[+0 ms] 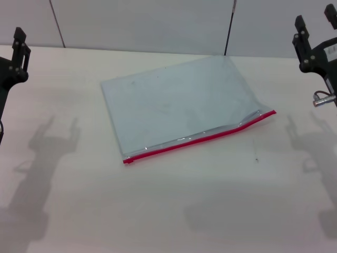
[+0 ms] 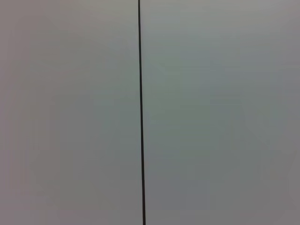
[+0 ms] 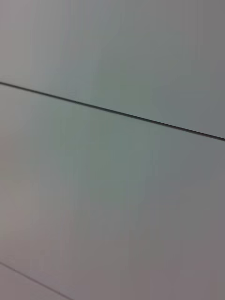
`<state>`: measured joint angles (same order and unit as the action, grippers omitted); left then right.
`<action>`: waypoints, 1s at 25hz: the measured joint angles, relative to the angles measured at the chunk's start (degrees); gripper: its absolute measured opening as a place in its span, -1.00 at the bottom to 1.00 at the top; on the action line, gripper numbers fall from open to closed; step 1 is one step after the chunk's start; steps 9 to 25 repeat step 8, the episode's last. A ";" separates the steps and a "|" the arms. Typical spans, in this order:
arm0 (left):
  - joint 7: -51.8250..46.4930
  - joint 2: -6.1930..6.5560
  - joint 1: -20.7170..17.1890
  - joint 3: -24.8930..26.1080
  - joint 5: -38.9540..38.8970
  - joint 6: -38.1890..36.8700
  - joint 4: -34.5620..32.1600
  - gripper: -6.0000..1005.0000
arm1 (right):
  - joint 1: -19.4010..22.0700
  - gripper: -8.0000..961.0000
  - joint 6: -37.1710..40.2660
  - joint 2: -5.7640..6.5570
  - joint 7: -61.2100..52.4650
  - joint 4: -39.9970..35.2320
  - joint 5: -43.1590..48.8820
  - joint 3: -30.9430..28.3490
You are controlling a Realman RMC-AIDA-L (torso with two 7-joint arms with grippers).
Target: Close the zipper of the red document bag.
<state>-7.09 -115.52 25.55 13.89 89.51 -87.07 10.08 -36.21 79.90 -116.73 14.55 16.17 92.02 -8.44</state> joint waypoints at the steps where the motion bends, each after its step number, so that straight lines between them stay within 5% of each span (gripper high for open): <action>1: -0.02 -0.08 0.00 0.00 -0.01 -0.01 -0.23 0.08 | 0.13 0.12 0.16 0.01 -0.03 -0.08 0.00 0.15; 25: -0.10 -0.53 -0.06 -0.01 -0.03 -0.04 -0.74 0.08 | 0.36 0.12 2.30 -0.02 -0.21 0.35 0.10 1.01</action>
